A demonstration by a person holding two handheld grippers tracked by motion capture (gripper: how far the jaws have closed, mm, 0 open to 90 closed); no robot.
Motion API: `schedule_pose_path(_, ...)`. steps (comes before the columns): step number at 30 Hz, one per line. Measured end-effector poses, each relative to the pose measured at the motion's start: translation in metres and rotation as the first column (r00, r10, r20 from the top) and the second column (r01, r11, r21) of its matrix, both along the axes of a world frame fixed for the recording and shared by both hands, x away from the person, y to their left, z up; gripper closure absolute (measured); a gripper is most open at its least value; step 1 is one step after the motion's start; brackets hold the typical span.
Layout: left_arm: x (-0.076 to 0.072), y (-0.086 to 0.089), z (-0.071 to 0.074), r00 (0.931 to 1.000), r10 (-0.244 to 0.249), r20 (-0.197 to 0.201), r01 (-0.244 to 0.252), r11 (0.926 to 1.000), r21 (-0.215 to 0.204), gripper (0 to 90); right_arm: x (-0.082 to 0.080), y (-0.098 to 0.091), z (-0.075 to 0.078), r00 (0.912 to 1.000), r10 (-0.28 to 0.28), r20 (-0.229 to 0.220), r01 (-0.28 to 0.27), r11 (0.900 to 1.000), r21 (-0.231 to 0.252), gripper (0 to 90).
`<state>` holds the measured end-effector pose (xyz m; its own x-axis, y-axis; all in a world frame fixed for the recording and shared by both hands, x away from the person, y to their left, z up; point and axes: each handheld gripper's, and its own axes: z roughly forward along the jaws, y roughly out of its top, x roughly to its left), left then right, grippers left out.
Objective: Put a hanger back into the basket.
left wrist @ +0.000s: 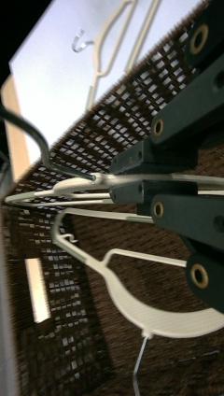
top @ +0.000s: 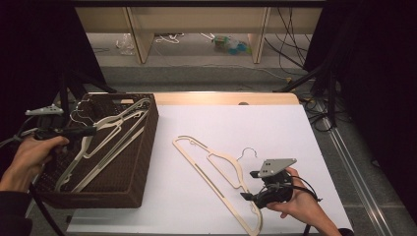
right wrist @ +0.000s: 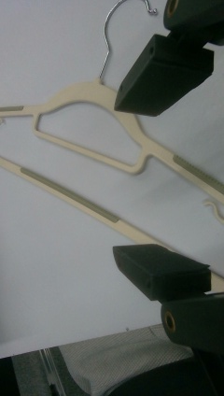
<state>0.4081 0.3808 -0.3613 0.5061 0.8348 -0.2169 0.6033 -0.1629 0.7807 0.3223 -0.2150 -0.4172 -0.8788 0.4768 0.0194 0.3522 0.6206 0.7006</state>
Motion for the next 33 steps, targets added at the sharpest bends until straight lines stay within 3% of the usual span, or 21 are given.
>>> schedule_pose_path(7,0.009,0.000,-0.020,0.9979,0.041,-0.049,-0.041,0.9991,0.002,84.6,0.000,0.000,-0.001,1.0000,-0.004,-0.003,0.004,1.0000,0.001,26.6)
schedule_pose_path(10,0.010,0.000,-0.022,0.9981,0.038,-0.048,-0.038,0.9992,0.012,84.2,0.001,0.000,0.000,1.0000,-0.004,-0.007,0.004,1.0000,0.001,26.6)
schedule_pose_path(11,0.010,0.002,-0.022,0.9958,0.079,-0.046,-0.078,0.9966,0.025,83.9,0.001,0.000,-0.001,1.0000,0.000,-0.006,0.000,1.0000,-0.001,26.6)
schedule_pose_path(12,0.010,0.002,-0.022,0.9958,0.079,-0.046,-0.078,0.9966,0.025,83.6,0.001,0.000,-0.001,1.0000,-0.002,-0.004,0.002,1.0000,0.000,26.6)
schedule_pose_path(14,0.011,0.007,-0.023,0.9892,0.143,-0.034,-0.140,0.9879,0.065,82.4,0.001,0.000,-0.001,1.0000,-0.003,-0.003,0.003,1.0000,0.001,26.6)
schedule_pose_path(16,0.012,0.008,-0.024,0.9862,0.162,-0.033,-0.159,0.9847,0.070,81.1,0.001,0.000,-0.001,1.0000,-0.001,-0.004,0.001,1.0000,0.001,26.6)
schedule_pose_path(17,0.012,0.011,-0.027,0.9792,0.201,-0.028,-0.199,0.9778,0.067,79.9,0.001,0.000,-0.001,1.0000,0.002,-0.007,-0.002,1.0000,-0.002,26.6)
schedule_pose_path(18,0.012,0.011,-0.027,0.9792,0.201,-0.028,-0.199,0.9778,0.067,79.0,0.001,0.000,-0.001,1.0000,0.004,-0.008,-0.004,1.0000,-0.001,26.5)
schedule_pose_path(23,0.011,0.019,-0.034,0.9637,0.265,-0.032,-0.260,0.9598,0.105,73.4,0.001,0.000,-0.001,1.0000,0.003,-0.006,-0.003,1.0000,-0.002,26.5)
schedule_pose_path(25,0.009,0.024,-0.035,0.9616,0.273,-0.028,-0.266,0.9527,0.147,70.6,0.001,0.000,-0.001,1.0000,-0.001,-0.006,0.000,1.0000,-0.003,26.6)
schedule_pose_path(26,0.009,0.023,-0.036,0.9518,0.306,-0.023,-0.302,0.9480,0.100,70.6,0.001,0.000,-0.001,1.0000,-0.001,-0.006,0.000,1.0000,-0.003,26.6)
schedule_pose_path(27,0.007,0.024,-0.035,0.9412,0.337,-0.020,-0.335,0.9389,0.081,63.8,0.001,0.000,-0.001,1.0000,-0.004,-0.004,0.004,1.0000,-0.001,26.5)
schedule_pose_path(29,0.005,0.024,-0.034,0.9394,0.343,-0.012,-0.340,0.9362,0.088,59.7,0.001,0.000,-0.001,1.0000,-0.004,-0.002,0.004,1.0000,-0.001,26.5)
schedule_pose_path(30,0.004,0.024,-0.032,0.9357,0.353,-0.002,-0.351,0.9324,0.085,59.7,0.001,0.000,-0.001,1.0000,-0.004,-0.002,0.004,1.0000,-0.001,26.5)
schedule_pose_path(31,0.002,0.023,-0.030,0.9316,0.363,0.003,-0.363,0.9288,0.077,53.5,0.002,0.000,-0.001,1.0000,-0.003,-0.005,0.003,1.0000,-0.003,26.5)
schedule_pose_path(32,0.000,0.022,-0.028,0.9313,0.364,0.004,-0.364,0.9290,0.068,53.5,0.002,0.000,-0.001,1.0000,-0.003,-0.005,0.003,1.0000,-0.003,26.5)
schedule_pose_path(33,-0.003,0.019,-0.023,0.9391,0.343,0.016,-0.343,0.9371,0.062,49.5,0.002,0.000,-0.001,1.0000,-0.003,-0.002,0.003,1.0000,-0.003,26.6)
